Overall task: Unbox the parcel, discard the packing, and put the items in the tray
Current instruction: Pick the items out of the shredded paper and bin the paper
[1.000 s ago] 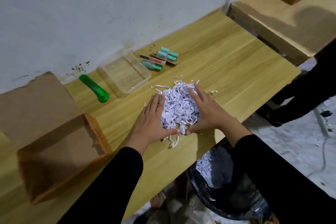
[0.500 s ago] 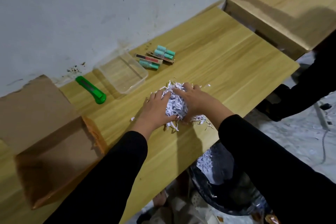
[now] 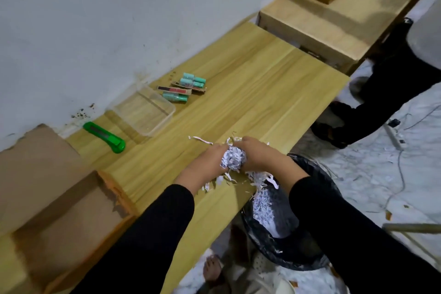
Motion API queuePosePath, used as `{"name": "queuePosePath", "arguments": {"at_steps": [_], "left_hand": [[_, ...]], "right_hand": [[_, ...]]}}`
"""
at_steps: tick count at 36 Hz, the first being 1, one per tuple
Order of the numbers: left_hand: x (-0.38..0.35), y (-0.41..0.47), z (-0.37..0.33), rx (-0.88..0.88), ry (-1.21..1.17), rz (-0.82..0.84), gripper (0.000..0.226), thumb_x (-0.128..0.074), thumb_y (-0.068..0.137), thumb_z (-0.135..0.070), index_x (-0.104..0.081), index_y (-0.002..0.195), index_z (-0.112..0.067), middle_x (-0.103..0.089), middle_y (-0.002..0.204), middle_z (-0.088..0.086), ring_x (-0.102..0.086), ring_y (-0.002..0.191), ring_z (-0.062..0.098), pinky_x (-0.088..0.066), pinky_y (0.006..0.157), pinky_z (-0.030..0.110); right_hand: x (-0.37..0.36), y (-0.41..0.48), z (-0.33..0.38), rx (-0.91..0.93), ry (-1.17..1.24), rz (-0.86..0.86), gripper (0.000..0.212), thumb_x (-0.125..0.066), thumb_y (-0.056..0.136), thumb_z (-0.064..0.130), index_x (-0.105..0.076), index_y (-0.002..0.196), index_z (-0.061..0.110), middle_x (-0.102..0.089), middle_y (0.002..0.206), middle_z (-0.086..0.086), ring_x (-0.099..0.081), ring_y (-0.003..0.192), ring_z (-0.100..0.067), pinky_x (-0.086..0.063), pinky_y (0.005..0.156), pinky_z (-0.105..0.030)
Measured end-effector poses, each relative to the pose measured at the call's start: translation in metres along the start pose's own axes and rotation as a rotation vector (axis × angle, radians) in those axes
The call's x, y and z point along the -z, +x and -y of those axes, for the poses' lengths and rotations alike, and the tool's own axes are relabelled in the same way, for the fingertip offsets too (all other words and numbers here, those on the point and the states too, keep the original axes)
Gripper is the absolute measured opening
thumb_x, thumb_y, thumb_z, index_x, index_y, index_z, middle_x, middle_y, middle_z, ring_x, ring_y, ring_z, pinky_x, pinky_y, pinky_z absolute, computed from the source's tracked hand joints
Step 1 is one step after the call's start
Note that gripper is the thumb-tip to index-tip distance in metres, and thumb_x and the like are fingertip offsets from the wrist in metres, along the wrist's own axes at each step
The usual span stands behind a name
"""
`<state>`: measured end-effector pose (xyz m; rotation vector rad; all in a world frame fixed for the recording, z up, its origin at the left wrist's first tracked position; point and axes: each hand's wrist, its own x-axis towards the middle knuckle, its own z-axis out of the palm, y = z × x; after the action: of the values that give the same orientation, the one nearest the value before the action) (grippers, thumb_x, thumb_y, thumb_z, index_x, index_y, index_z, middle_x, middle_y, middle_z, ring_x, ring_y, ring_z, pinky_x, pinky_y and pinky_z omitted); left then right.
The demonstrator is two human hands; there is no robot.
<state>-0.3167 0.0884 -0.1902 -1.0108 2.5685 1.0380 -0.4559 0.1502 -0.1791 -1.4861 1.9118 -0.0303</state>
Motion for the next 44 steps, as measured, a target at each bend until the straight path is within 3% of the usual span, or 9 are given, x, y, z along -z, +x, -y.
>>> {"name": "queuePosePath", "arguments": {"at_steps": [6, 11, 16, 18, 22, 26, 31, 38, 44], "left_hand": [[-0.024, 0.024, -0.056, -0.096, 0.023, 0.074, 0.054, -0.063, 0.084, -0.018, -0.043, 0.134, -0.023, -0.05, 0.122, 0.009, -0.055, 0.109, 0.027, -0.047, 0.093, 0.041], [-0.06, 0.047, -0.116, -0.22, 0.03, 0.155, 0.052, -0.064, 0.083, -0.019, -0.045, 0.132, -0.02, -0.05, 0.121, 0.01, -0.054, 0.11, 0.029, -0.045, 0.094, 0.039], [-0.112, 0.063, -0.161, -0.301, 0.082, 0.253, 0.054, -0.064, 0.083, -0.017, -0.043, 0.133, -0.017, -0.046, 0.127, 0.011, -0.053, 0.112, 0.03, -0.044, 0.096, 0.041], [-0.132, 0.069, -0.171, -0.298, 0.104, 0.272, 0.054, -0.063, 0.084, -0.018, -0.041, 0.134, -0.017, -0.043, 0.127, 0.011, -0.054, 0.111, 0.032, -0.045, 0.094, 0.043], [-0.164, 0.079, -0.179, -0.281, 0.187, 0.321, 0.064, -0.068, 0.083, -0.02, -0.036, 0.138, -0.015, -0.037, 0.133, 0.013, -0.051, 0.116, 0.033, -0.044, 0.095, 0.038], [-0.17, 0.084, -0.167, -0.241, 0.256, 0.322, 0.07, -0.073, 0.078, -0.027, -0.035, 0.136, -0.015, -0.034, 0.132, 0.012, -0.044, 0.12, 0.033, -0.044, 0.097, 0.043], [-0.172, 0.096, -0.156, -0.212, 0.326, 0.39, 0.081, -0.073, 0.076, -0.029, -0.027, 0.142, -0.022, -0.028, 0.138, 0.008, -0.039, 0.121, 0.032, -0.041, 0.099, 0.045], [-0.164, 0.095, -0.155, -0.266, 0.415, 0.443, 0.073, -0.064, 0.086, -0.032, -0.025, 0.145, -0.018, -0.024, 0.148, 0.008, -0.034, 0.132, 0.032, -0.037, 0.104, 0.044], [-0.137, 0.093, -0.17, -0.315, 0.369, 0.36, 0.062, -0.057, 0.09, -0.033, -0.033, 0.142, -0.012, -0.038, 0.139, 0.007, -0.039, 0.129, 0.027, -0.041, 0.101, 0.042]], "right_hand": [[0.014, -0.052, -0.049, -0.106, 0.063, -0.103, 0.048, -0.069, 0.074, 0.02, -0.053, 0.119, 0.021, -0.045, 0.097, -0.005, -0.054, 0.102, -0.029, -0.047, 0.089, -0.037], [0.017, -0.107, -0.101, -0.217, 0.11, -0.161, 0.042, -0.058, 0.081, 0.012, -0.052, 0.122, 0.016, -0.055, 0.11, -0.006, -0.046, 0.117, -0.025, -0.042, 0.096, -0.033], [-0.002, -0.15, -0.152, -0.379, 0.202, -0.19, 0.041, -0.064, 0.075, 0.019, -0.054, 0.115, 0.017, -0.054, 0.107, -0.003, -0.045, 0.119, -0.023, -0.043, 0.095, -0.034], [-0.014, -0.16, -0.17, -0.44, 0.271, -0.195, 0.05, -0.068, 0.072, 0.022, -0.051, 0.119, 0.02, -0.05, 0.109, -0.004, -0.044, 0.121, -0.024, -0.044, 0.095, -0.034], [-0.04, -0.166, -0.195, -0.547, 0.338, -0.163, 0.081, -0.077, 0.068, 0.023, -0.034, 0.137, 0.019, -0.035, 0.136, -0.012, -0.044, 0.122, -0.031, -0.042, 0.1, -0.038], [-0.057, -0.158, -0.2, -0.552, 0.365, -0.122, 0.1, -0.081, 0.065, 0.025, -0.02, 0.144, 0.023, -0.024, 0.147, -0.011, -0.033, 0.132, -0.03, -0.036, 0.107, -0.039], [-0.068, -0.146, -0.211, -0.542, 0.441, -0.094, 0.107, -0.083, 0.064, 0.026, -0.015, 0.146, 0.028, -0.016, 0.155, -0.008, -0.022, 0.141, -0.029, -0.028, 0.114, -0.045], [-0.063, -0.139, -0.211, -0.506, 0.344, -0.073, 0.101, -0.08, 0.068, 0.029, -0.017, 0.147, 0.023, -0.028, 0.148, -0.006, -0.034, 0.133, -0.027, -0.04, 0.105, -0.042], [-0.029, -0.141, -0.198, -0.491, 0.276, -0.12, 0.097, -0.08, 0.067, 0.029, -0.024, 0.145, 0.017, -0.035, 0.144, -0.008, -0.039, 0.131, -0.027, -0.04, 0.105, -0.041]]}}
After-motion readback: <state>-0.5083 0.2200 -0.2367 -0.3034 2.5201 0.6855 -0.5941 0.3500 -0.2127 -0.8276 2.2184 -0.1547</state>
